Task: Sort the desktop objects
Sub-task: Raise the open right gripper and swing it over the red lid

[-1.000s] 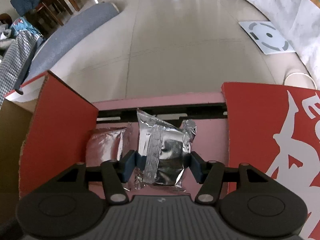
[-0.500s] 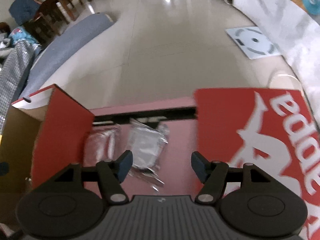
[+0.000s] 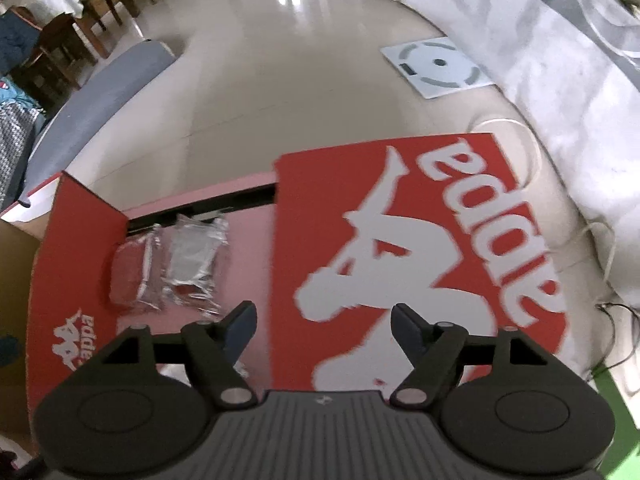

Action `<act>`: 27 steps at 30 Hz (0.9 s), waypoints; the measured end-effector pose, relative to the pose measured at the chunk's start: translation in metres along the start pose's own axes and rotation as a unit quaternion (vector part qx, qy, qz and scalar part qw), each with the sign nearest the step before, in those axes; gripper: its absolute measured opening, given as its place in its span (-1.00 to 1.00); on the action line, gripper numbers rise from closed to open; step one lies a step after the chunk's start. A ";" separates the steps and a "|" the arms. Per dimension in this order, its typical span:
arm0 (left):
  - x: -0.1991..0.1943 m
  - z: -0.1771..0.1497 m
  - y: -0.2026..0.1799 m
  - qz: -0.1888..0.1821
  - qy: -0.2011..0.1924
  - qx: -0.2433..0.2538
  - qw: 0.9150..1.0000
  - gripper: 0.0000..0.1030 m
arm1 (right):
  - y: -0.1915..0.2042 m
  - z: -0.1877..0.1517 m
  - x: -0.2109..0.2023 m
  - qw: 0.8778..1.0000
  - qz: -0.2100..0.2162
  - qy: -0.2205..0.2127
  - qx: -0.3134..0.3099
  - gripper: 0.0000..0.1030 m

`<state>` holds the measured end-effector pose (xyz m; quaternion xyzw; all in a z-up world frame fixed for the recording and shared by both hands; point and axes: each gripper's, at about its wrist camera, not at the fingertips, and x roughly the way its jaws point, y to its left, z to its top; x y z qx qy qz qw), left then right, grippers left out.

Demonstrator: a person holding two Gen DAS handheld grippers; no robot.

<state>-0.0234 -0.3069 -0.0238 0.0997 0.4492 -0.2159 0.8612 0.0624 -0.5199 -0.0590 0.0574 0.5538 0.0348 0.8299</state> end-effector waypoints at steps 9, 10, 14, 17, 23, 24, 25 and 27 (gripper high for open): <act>0.043 0.004 -0.041 -0.025 0.023 0.005 0.999 1.00 | -0.060 -0.007 -0.017 0.999 -0.031 0.005 0.020 0.44; 0.048 0.006 -0.044 -0.027 0.025 0.004 0.999 1.00 | -0.066 -0.007 -0.017 0.999 -0.032 0.006 0.024 0.44; 0.064 0.012 -0.054 -0.038 0.032 -0.001 0.999 1.00 | -0.087 -0.009 -0.017 0.999 -0.035 0.009 0.041 0.44; 0.078 0.017 -0.062 -0.048 0.040 -0.005 0.998 1.00 | -0.099 -0.008 -0.015 0.998 -0.032 0.013 0.049 0.44; 0.105 0.022 -0.070 -0.044 0.064 -0.001 0.997 1.00 | -0.123 -0.008 -0.004 0.996 -0.019 0.028 0.084 0.44; 0.110 0.023 -0.070 -0.042 0.068 -0.003 0.997 1.00 | -0.127 -0.007 -0.002 0.996 -0.017 0.029 0.088 0.44; 0.113 0.023 -0.069 -0.043 0.072 -0.006 0.996 1.00 | -0.130 -0.007 -0.001 0.995 -0.018 0.030 0.088 0.44; 0.122 0.024 -0.068 -0.047 0.081 -0.014 0.996 1.00 | -0.133 -0.006 0.001 0.996 -0.018 0.031 0.085 0.45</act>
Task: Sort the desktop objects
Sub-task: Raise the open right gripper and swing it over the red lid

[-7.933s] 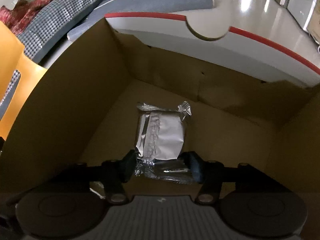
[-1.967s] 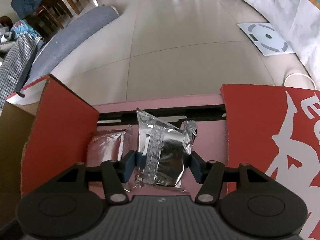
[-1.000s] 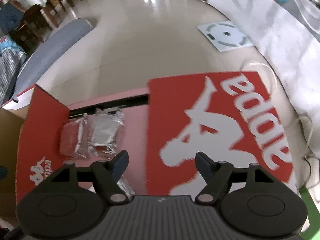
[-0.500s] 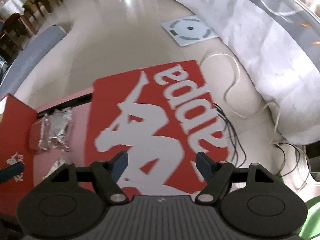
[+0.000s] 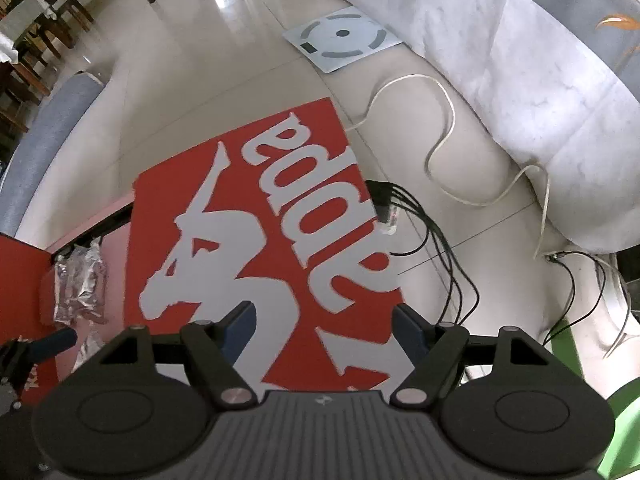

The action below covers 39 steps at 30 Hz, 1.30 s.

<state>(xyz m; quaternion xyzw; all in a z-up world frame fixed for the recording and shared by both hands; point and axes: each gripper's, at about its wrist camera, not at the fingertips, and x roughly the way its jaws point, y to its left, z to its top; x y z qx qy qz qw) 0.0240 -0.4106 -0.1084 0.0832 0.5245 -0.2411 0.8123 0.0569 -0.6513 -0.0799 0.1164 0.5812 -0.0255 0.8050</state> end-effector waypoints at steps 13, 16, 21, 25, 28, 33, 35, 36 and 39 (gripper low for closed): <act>0.035 0.005 -0.003 -0.018 0.029 -0.009 0.999 1.00 | -0.014 0.004 0.015 1.000 0.015 0.017 -0.003 0.58; 0.037 0.006 -0.003 -0.030 0.029 -0.018 0.999 1.00 | -0.018 0.004 0.022 0.999 0.020 0.037 0.003 0.60; 0.042 0.006 -0.007 -0.056 0.030 -0.020 0.998 1.00 | -0.017 0.001 0.034 0.998 0.017 0.066 -0.005 0.62; 0.042 0.008 -0.014 -0.054 0.033 -0.016 0.998 1.00 | -0.011 -0.003 0.034 0.997 0.004 0.069 -0.038 0.60; 0.042 0.009 -0.015 -0.052 0.028 -0.016 0.998 1.00 | -0.012 -0.005 0.033 0.997 -0.001 0.066 -0.043 0.54; 0.039 0.010 -0.015 -0.041 0.018 -0.019 0.999 1.00 | -0.008 -0.007 0.030 0.997 0.002 0.062 -0.054 0.53; 0.036 0.010 -0.014 -0.039 0.012 -0.022 0.999 1.00 | -0.008 -0.008 0.027 0.997 0.006 0.058 -0.055 0.53; 0.034 0.011 -0.013 -0.037 0.007 -0.023 0.999 1.00 | -0.008 -0.009 0.026 0.997 0.007 0.056 -0.056 0.53; 0.031 0.013 -0.014 -0.028 -0.002 -0.020 0.999 1.00 | -0.006 -0.009 0.023 0.997 0.012 0.046 -0.058 0.53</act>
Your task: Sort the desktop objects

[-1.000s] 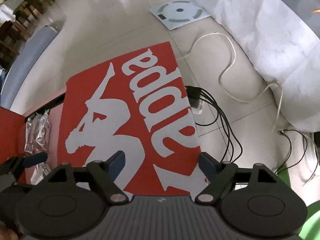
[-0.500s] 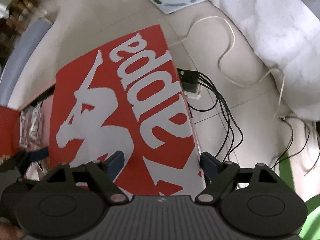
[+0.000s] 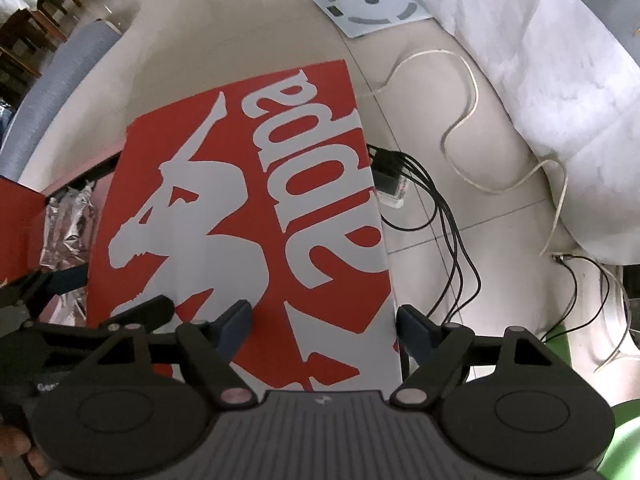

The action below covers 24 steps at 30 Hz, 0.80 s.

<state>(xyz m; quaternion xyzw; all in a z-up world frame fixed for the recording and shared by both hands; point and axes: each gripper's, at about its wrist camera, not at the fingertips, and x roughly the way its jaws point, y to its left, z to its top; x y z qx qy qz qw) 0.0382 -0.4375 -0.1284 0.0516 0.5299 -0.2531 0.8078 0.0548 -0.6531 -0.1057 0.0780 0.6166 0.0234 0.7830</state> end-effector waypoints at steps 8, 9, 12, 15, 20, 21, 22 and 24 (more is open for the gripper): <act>-0.011 0.015 -0.003 0.022 -0.029 0.005 0.999 1.00 | 0.003 0.001 -0.003 0.999 0.011 -0.032 0.009 0.53; -0.012 0.016 -0.002 0.021 -0.032 0.005 0.999 1.00 | 0.003 0.001 -0.003 0.999 0.013 -0.033 0.011 0.53; -0.015 0.018 -0.003 0.026 -0.043 0.006 0.999 1.00 | 0.003 0.001 -0.003 0.999 0.020 -0.035 0.013 0.53; -0.019 0.018 -0.004 0.032 -0.057 0.007 0.998 1.00 | 0.004 0.000 -0.004 0.999 0.026 -0.037 0.010 0.53; -0.025 0.016 -0.001 0.028 -0.066 -0.004 0.997 1.00 | 0.007 -0.002 -0.006 0.999 0.029 -0.030 0.001 0.53; -0.025 0.014 -0.001 0.026 -0.067 -0.005 0.997 1.00 | 0.007 -0.003 -0.006 0.999 0.028 -0.028 0.000 0.53; -0.026 0.011 0.000 0.025 -0.067 -0.009 0.997 1.00 | 0.007 -0.005 -0.007 0.999 0.028 -0.027 -0.003 0.53; -0.027 0.006 -0.001 0.022 -0.072 -0.013 0.997 1.00 | 0.009 -0.011 -0.010 0.999 0.024 -0.029 -0.016 0.53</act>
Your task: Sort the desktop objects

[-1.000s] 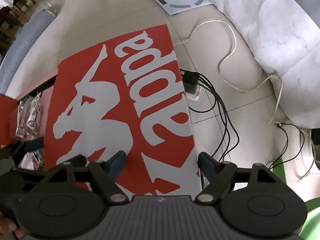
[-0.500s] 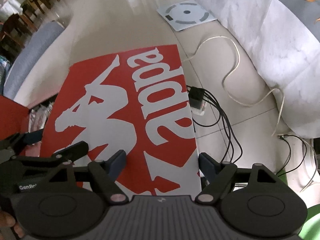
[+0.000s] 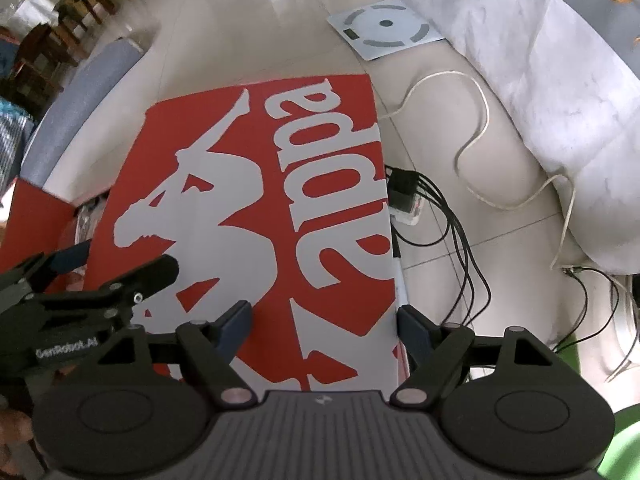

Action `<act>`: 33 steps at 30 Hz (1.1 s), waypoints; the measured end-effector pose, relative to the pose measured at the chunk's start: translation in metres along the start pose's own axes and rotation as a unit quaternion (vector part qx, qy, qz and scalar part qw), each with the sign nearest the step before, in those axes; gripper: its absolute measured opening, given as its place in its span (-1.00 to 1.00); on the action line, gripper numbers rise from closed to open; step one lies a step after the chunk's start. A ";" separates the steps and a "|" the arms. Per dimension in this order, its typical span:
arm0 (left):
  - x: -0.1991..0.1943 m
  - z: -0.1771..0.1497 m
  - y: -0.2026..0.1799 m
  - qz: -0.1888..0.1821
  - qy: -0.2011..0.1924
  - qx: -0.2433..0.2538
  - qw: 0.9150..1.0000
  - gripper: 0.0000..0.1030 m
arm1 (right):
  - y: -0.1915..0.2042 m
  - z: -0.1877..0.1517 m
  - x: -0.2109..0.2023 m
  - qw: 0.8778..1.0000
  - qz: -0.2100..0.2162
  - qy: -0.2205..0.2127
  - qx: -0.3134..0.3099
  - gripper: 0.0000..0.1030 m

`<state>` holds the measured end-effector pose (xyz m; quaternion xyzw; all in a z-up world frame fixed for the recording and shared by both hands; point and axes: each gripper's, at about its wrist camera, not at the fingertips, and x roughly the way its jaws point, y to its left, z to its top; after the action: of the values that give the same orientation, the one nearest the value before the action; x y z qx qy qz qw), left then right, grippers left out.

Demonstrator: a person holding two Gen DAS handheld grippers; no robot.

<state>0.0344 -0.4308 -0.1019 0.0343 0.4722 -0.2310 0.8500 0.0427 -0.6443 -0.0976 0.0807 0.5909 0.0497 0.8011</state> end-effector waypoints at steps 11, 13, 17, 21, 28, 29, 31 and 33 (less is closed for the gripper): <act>0.006 -0.028 0.000 -0.037 0.029 -0.035 0.998 1.00 | 0.014 -0.014 -0.003 0.998 0.044 0.022 -0.034 0.09; 0.006 -0.029 0.004 -0.028 0.028 -0.028 0.999 1.00 | 0.016 -0.011 -0.003 0.998 0.043 0.019 -0.039 0.24; 0.007 -0.024 0.019 -0.021 0.029 -0.039 0.999 1.00 | 0.008 0.000 -0.004 0.999 0.031 -0.001 -0.014 0.31; 0.011 -0.019 0.026 -0.017 0.031 -0.043 0.998 1.00 | -0.005 0.011 -0.004 0.999 0.021 -0.014 0.033 0.46; 0.026 -0.012 0.022 -0.025 0.038 -0.031 0.998 1.00 | -0.009 0.020 0.003 0.998 0.015 -0.035 0.045 0.64; 0.028 -0.012 0.021 -0.025 0.041 -0.030 0.998 1.00 | -0.008 0.021 0.003 0.998 0.015 -0.036 0.045 0.64; 0.030 -0.012 0.018 -0.028 0.044 -0.027 0.998 1.00 | -0.010 0.022 0.001 0.998 0.019 -0.037 0.049 0.64; 0.030 -0.015 0.017 -0.027 0.043 -0.024 0.998 1.00 | -0.014 0.022 -0.003 0.997 0.021 -0.044 0.060 0.64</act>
<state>0.0438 -0.4221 -0.1372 0.0116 0.5142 -0.2407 0.8231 0.0630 -0.6598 -0.0913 0.1436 0.5554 0.0272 0.8186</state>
